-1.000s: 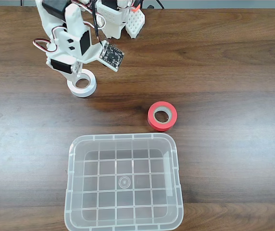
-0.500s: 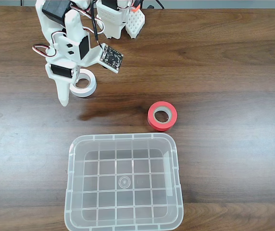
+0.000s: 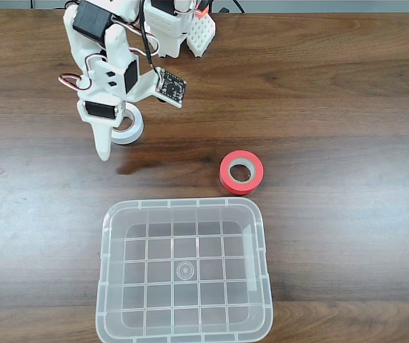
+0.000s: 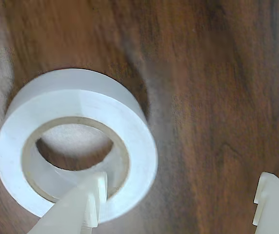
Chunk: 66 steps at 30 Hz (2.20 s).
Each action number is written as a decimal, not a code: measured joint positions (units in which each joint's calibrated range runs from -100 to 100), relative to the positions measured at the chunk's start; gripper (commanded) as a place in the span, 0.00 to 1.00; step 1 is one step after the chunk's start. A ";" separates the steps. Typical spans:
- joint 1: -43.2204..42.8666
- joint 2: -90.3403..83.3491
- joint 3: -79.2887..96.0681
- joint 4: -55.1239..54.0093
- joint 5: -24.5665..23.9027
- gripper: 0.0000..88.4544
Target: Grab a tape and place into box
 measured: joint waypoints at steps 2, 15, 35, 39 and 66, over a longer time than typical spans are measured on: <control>0.00 0.00 0.81 -0.51 0.10 0.34; -1.43 6.03 1.90 -3.98 0.26 0.05; -1.43 -5.61 0.54 4.58 0.10 0.05; -1.43 -13.90 0.54 8.22 0.05 0.05; -20.14 4.60 -62.00 18.39 -5.58 0.06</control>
